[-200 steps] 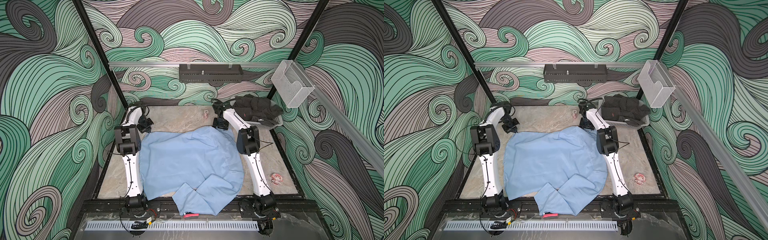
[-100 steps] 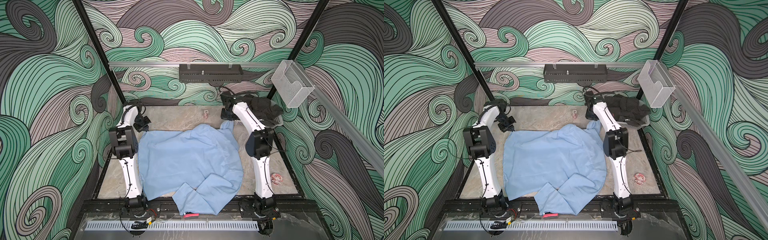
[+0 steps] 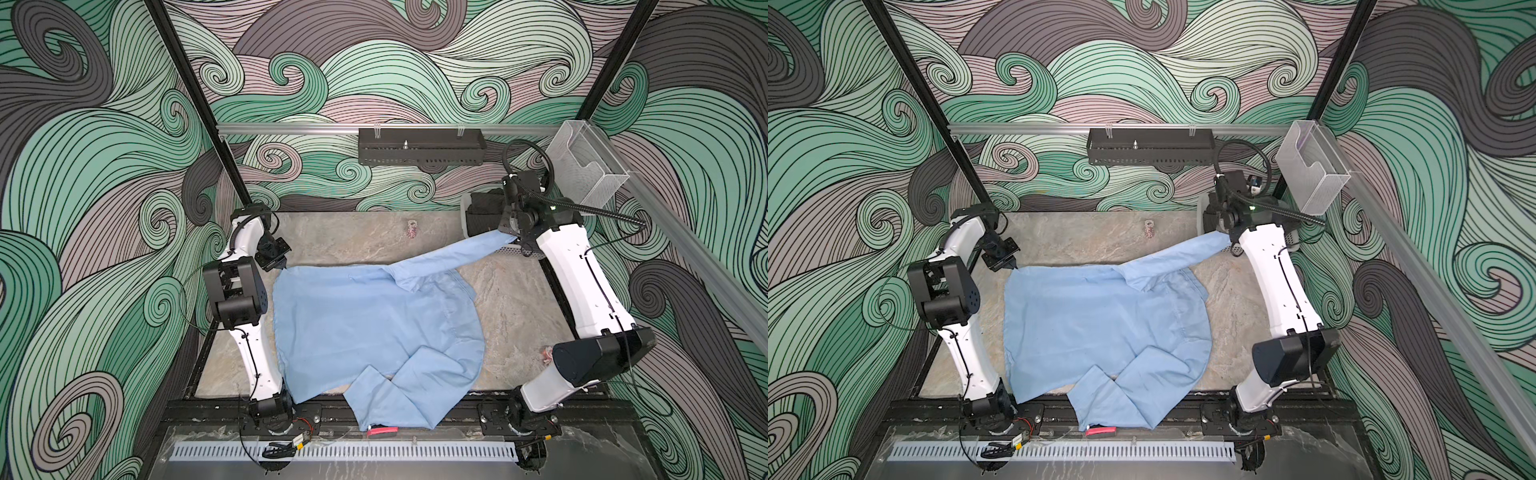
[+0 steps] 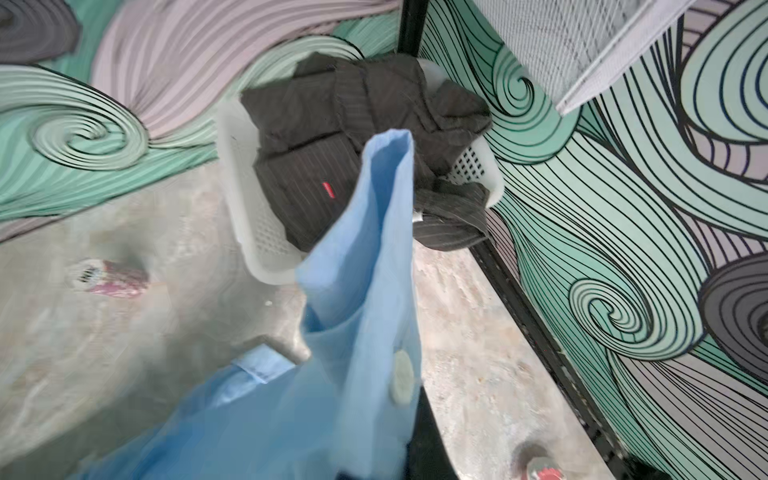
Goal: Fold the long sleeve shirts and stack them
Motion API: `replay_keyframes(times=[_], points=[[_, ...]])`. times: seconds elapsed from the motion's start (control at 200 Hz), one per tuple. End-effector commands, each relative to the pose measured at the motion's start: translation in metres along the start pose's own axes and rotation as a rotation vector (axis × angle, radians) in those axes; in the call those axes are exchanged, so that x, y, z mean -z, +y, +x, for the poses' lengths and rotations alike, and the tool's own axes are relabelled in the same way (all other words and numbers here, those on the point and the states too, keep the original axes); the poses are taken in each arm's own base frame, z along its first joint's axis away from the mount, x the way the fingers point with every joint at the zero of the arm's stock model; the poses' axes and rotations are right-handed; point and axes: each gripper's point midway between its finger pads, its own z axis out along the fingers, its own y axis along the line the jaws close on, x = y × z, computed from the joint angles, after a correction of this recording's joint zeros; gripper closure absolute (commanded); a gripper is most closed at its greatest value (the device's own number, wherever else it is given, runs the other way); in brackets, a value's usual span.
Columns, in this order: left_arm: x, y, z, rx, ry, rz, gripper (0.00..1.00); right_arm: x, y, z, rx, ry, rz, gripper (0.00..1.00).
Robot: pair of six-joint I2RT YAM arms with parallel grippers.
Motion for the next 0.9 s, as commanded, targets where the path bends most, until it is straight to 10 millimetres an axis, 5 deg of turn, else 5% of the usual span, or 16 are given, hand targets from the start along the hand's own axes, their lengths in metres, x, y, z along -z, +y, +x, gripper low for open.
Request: replay_keyframes(times=[0.0,0.06,0.165,0.345,0.53,0.811,0.896], points=[[0.02,0.005,-0.008,0.011,-0.061,0.002,1.0,0.025,-0.034,-0.012,-0.047,-0.081,0.036,1.0],[0.02,0.001,-0.007,0.01,-0.059,0.022,1.0,0.03,-0.028,-0.017,-0.051,-0.106,-0.018,1.0],[0.02,-0.003,-0.006,0.009,-0.059,0.045,1.0,0.043,0.012,-0.036,-0.031,-0.194,-0.213,1.0],[0.018,-0.012,-0.004,0.011,-0.049,0.085,1.0,0.103,0.144,-0.068,0.218,-0.413,-0.619,1.0],[0.01,-0.021,-0.001,0.011,-0.026,0.123,1.0,0.156,0.281,-0.059,0.482,-0.571,-0.894,1.0],[0.005,-0.025,-0.002,0.015,-0.014,0.146,1.0,0.145,0.425,-0.027,0.659,-0.685,-1.034,1.0],[0.005,-0.026,-0.003,0.013,-0.014,0.146,1.0,0.129,0.447,-0.015,0.663,-0.681,-1.042,0.85]])
